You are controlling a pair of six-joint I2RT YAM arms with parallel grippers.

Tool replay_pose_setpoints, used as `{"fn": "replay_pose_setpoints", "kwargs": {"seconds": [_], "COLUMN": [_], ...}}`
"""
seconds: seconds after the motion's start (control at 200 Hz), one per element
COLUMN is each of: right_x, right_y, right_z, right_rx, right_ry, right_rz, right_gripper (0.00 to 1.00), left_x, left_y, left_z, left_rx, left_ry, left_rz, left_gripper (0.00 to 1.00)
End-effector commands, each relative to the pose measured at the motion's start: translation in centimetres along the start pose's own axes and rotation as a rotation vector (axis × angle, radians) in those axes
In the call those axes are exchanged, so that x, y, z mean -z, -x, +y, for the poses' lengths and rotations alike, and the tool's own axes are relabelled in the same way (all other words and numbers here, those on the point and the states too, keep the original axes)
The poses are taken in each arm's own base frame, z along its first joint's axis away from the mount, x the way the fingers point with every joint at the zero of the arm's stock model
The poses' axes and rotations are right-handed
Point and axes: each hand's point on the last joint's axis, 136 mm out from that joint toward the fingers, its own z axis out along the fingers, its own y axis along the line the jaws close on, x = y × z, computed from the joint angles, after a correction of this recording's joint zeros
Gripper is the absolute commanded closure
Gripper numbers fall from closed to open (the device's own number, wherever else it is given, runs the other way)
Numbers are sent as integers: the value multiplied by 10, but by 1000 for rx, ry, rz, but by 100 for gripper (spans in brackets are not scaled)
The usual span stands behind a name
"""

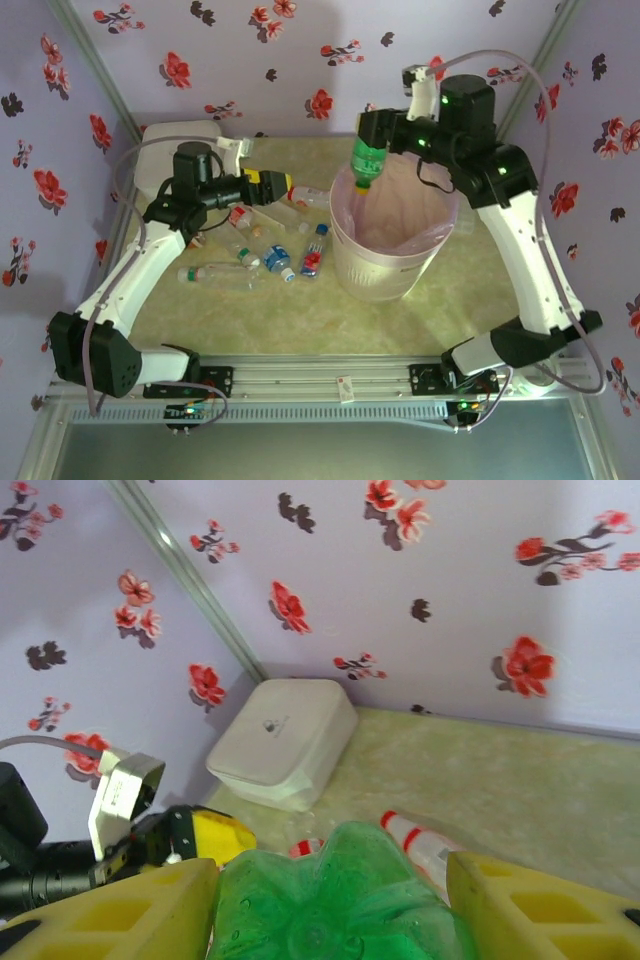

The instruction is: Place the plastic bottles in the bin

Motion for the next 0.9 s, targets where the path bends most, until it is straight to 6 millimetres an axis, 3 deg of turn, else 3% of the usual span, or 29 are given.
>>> {"fn": "replay_pose_setpoints", "kwargs": {"seconds": [0.0,0.105,0.2,0.38,0.5,0.725,0.895], "right_x": [18,29,34,31,29,12,-2], "right_y": [-21,-29,-40,-75,-98,-129,-156], "right_z": [-18,-25,-36,-65,-80,-94,-101], "right_rx": [40,54,72,101,121,122,124], "right_ry": [-109,-149,-207,-327,-381,-404,-406], "right_rz": [67,74,113,257,359,497,600], "right_gripper": [48,48,48,48,48,49,48], "left_x": [11,16,21,38,50,68,81], "left_y": [-1,-7,-18,-46,-61,-84,-99], "left_z": [17,22,39,74,87,108,128], "left_rx": [59,65,88,181,213,290,412], "left_ry": [111,142,223,395,450,545,655], "left_rz": [-32,-31,-13,28,32,32,0], "left_gripper": [5,5,5,5,5,6,15]}}
